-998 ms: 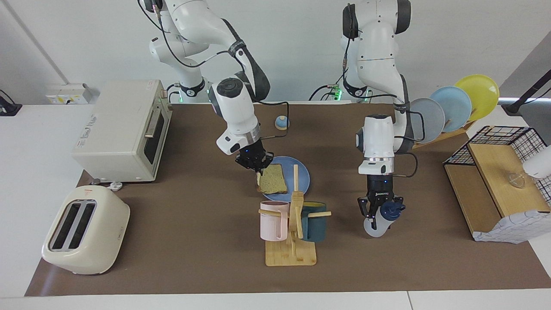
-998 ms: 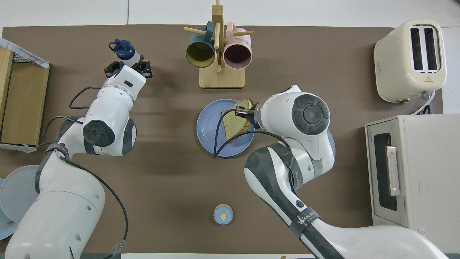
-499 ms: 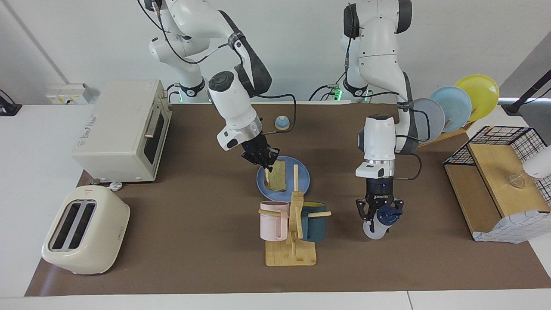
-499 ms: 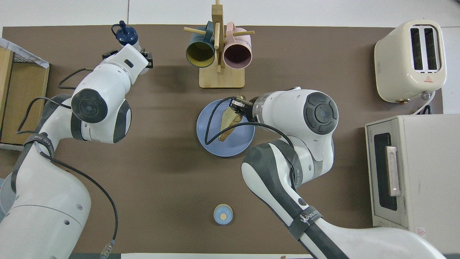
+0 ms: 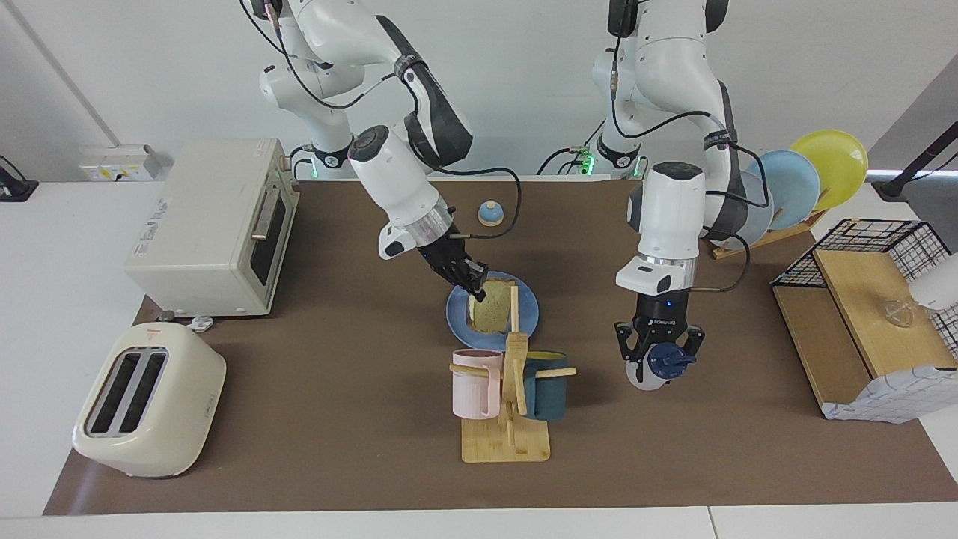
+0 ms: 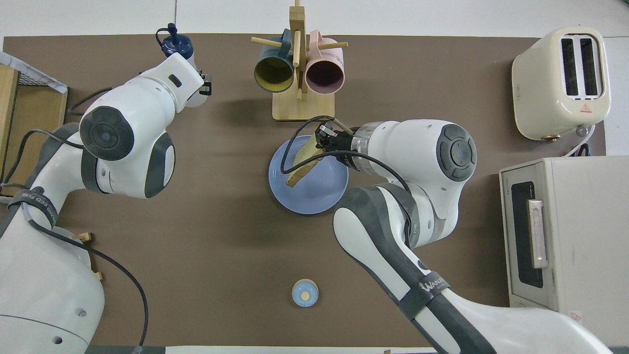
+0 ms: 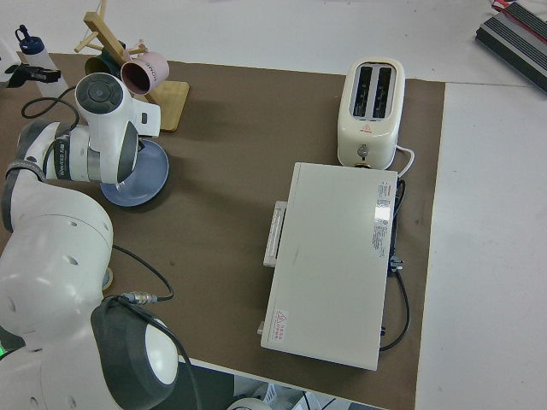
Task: Put bread on plate and add seasoning
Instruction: 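Lower the bread onto the blue plate with the right gripper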
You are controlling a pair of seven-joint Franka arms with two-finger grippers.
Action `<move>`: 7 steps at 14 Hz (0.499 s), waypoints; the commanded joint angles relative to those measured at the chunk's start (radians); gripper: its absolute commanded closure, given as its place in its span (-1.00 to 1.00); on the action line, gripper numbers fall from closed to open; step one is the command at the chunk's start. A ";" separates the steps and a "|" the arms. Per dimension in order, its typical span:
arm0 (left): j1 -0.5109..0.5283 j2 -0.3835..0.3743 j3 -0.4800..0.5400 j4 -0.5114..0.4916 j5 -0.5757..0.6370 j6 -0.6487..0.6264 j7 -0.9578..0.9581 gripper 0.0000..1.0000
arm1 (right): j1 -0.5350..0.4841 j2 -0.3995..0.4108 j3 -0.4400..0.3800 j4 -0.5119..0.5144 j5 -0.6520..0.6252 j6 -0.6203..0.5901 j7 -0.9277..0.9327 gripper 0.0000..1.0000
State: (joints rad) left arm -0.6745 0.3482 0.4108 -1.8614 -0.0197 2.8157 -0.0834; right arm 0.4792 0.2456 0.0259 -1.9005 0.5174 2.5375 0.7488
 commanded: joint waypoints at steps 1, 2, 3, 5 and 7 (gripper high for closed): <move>0.003 -0.070 -0.010 -0.007 0.000 -0.082 0.017 1.00 | 0.007 -0.003 0.005 -0.026 0.026 0.043 -0.086 1.00; 0.004 -0.080 -0.016 -0.007 0.000 -0.093 0.017 1.00 | 0.013 -0.005 0.005 -0.031 0.026 0.044 -0.091 1.00; 0.006 -0.092 -0.021 -0.007 -0.002 -0.108 0.017 1.00 | 0.030 -0.006 0.005 -0.041 0.024 0.064 -0.094 1.00; 0.006 -0.116 -0.021 -0.002 -0.002 -0.153 0.017 1.00 | 0.065 -0.006 0.005 -0.096 0.024 0.179 -0.126 1.00; 0.007 -0.147 -0.021 -0.001 -0.002 -0.203 0.021 1.00 | 0.059 -0.008 0.003 -0.117 0.024 0.191 -0.173 1.00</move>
State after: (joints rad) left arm -0.6742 0.2468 0.3968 -1.8610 -0.0199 2.6783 -0.0829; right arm 0.5443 0.2493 0.0288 -1.9795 0.5178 2.6958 0.6463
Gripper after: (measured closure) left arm 0.564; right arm 0.925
